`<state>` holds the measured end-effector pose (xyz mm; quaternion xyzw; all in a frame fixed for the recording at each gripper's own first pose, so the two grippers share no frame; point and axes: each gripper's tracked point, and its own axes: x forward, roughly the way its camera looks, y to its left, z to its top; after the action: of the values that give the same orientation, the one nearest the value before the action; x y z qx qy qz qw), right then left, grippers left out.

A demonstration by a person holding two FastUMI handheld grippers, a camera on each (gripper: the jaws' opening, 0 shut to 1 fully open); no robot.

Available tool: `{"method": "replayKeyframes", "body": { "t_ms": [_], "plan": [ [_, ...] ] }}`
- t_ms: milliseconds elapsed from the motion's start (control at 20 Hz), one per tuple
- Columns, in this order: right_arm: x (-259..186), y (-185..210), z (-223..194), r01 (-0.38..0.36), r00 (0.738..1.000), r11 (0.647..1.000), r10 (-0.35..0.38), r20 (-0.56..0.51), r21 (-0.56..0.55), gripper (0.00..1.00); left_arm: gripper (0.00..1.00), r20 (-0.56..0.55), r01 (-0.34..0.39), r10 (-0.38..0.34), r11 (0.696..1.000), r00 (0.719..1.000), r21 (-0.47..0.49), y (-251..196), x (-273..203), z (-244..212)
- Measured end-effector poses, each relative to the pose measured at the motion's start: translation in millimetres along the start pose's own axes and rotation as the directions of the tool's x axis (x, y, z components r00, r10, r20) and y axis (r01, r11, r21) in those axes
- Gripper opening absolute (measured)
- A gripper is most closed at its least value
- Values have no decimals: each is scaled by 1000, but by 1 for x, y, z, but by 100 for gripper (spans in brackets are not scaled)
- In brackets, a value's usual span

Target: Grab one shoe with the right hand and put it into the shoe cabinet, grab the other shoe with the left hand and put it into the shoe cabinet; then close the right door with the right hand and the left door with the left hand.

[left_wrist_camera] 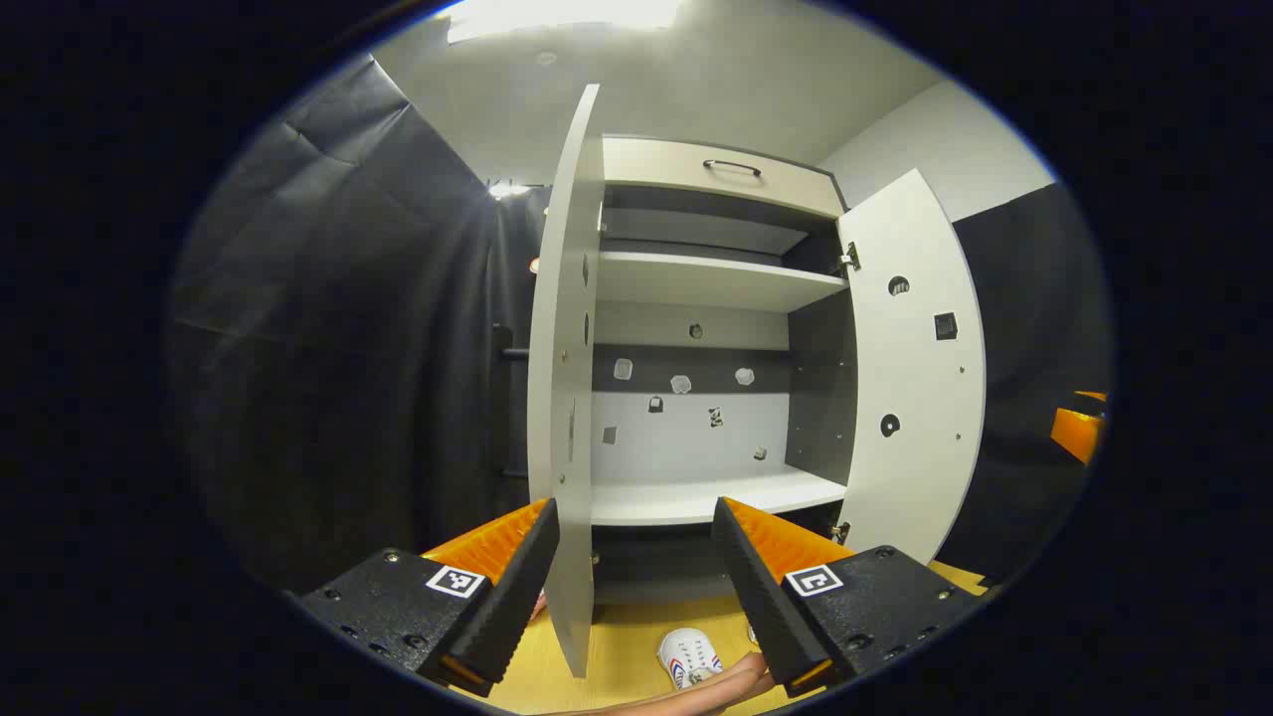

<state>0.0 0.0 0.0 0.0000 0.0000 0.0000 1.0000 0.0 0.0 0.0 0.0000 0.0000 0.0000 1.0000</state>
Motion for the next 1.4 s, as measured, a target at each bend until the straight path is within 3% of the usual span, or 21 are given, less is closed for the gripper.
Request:
{"method": "replayKeyframes", "body": {
  "t_ms": [300,400,550,700,950,1050,1200,1400],
  "plan": [
    [-2,5,-1,-20,1000,1000,20,5,21,94,94,9,-30,30,999,1000,17,2,-8,6],
    [-1,6,-4,-24,1000,999,23,2,30,96,93,11,-83,83,996,997,34,12,-12,9],
    [-1,9,-10,-38,999,998,39,-15,46,94,90,21,-85,84,995,996,52,10,-15,14],
    [-4,22,-11,-92,995,991,94,-27,95,94,94,13,-62,62,997,998,55,6,-17,12],
    [-1,33,-23,-81,996,995,83,-25,64,94,94,48,-92,90,996,995,24,20,-13,13],
    [4,41,-39,-66,997,995,69,-32,69,94,96,99,-164,163,987,982,-5,39,-13,19],
    [16,65,-80,-95,991,992,102,-81,87,94,96,77,-166,167,986,983,-18,41,-16,10],
    [44,87,-155,-123,978,992,121,-172,-2,94,96,119,-221,216,975,969,36,55,-19,10]
  ]
}}
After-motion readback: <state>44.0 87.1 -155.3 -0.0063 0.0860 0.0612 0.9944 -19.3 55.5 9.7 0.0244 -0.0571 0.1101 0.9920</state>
